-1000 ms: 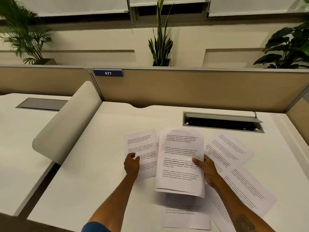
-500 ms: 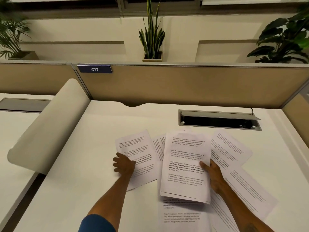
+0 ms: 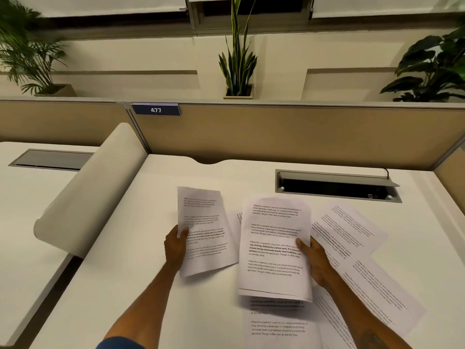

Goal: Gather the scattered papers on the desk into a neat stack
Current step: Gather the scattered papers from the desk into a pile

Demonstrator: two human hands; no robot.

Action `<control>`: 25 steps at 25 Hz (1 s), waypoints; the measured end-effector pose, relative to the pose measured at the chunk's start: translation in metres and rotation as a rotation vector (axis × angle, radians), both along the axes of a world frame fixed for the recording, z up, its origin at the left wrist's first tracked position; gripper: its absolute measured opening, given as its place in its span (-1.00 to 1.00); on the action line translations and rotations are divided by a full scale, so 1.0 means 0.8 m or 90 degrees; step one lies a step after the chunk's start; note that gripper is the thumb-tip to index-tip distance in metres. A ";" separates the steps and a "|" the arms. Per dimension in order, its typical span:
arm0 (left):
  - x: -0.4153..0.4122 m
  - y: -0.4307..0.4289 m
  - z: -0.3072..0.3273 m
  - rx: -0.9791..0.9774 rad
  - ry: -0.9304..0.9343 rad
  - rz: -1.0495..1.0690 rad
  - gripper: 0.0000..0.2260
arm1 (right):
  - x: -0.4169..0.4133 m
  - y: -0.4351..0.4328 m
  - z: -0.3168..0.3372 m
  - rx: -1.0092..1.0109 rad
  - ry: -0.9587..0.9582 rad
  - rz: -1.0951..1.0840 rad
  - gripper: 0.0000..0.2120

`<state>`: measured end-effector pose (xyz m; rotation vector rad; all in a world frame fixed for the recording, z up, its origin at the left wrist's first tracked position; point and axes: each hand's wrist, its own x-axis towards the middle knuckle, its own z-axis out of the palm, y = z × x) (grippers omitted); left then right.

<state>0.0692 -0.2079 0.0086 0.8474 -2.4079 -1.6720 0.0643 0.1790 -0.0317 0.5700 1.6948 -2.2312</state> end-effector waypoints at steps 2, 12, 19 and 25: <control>0.004 -0.005 0.011 0.080 0.040 0.000 -0.74 | -0.002 -0.014 0.012 -0.014 0.007 0.019 -0.68; 0.017 0.070 0.042 0.260 0.014 -0.184 -0.68 | -0.008 -0.068 0.069 -0.017 0.062 0.041 -0.61; 0.038 0.127 0.035 0.346 -0.083 -0.188 -0.55 | 0.030 -0.048 0.067 0.005 0.057 0.010 -0.58; 0.043 0.158 0.022 0.318 -0.060 -0.304 -0.62 | 0.056 -0.031 0.065 0.066 0.057 -0.038 -0.59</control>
